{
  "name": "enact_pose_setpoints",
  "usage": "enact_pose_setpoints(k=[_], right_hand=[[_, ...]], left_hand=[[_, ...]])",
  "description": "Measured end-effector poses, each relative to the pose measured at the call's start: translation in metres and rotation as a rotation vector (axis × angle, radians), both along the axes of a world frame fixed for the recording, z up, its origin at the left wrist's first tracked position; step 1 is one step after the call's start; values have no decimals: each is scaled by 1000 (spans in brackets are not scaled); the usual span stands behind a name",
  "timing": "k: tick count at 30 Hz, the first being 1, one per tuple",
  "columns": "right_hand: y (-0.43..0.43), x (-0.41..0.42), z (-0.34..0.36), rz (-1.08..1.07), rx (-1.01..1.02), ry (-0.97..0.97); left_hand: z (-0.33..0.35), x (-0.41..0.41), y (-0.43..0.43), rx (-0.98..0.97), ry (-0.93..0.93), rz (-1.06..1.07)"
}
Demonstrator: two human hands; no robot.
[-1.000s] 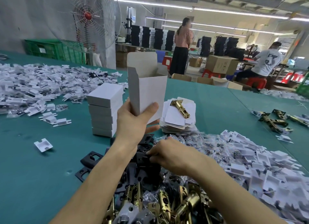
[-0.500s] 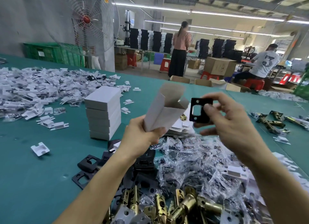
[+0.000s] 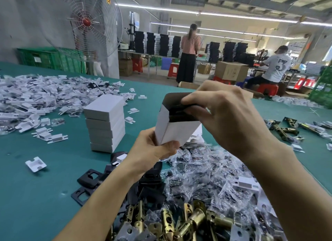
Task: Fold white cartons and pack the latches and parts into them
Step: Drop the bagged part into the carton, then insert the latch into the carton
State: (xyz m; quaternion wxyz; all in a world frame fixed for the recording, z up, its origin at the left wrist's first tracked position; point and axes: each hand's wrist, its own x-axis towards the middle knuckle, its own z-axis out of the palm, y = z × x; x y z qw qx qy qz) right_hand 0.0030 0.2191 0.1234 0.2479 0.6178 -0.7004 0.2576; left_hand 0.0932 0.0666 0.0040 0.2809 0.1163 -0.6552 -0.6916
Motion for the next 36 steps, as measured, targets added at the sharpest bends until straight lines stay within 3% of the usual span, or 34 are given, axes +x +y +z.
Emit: enact_pose_setpoints(k=[3,7,17,23,29,33,36], right_hand=[[-4,14,5,15,56,133],[-10,31,9,-92,166,261],[-25,15,9,-449,353,134],[-31,-3,2,-362,484,-98],[-28,-14,1,-158,401,-213],[-27,-18,0,-107,325,-244],[-26,-18,1,-143,434,-200]], left_hand=[[2,1,0,94,67,-4],[3,0,1,71,95,35],[0,1,3,-73,-98,9],[-3,2,3,-82,-155,-13],[1,3,4,2,-119,-12],[4,5,5,3,-110,-22],[2,5,5,-28,-122,-10]])
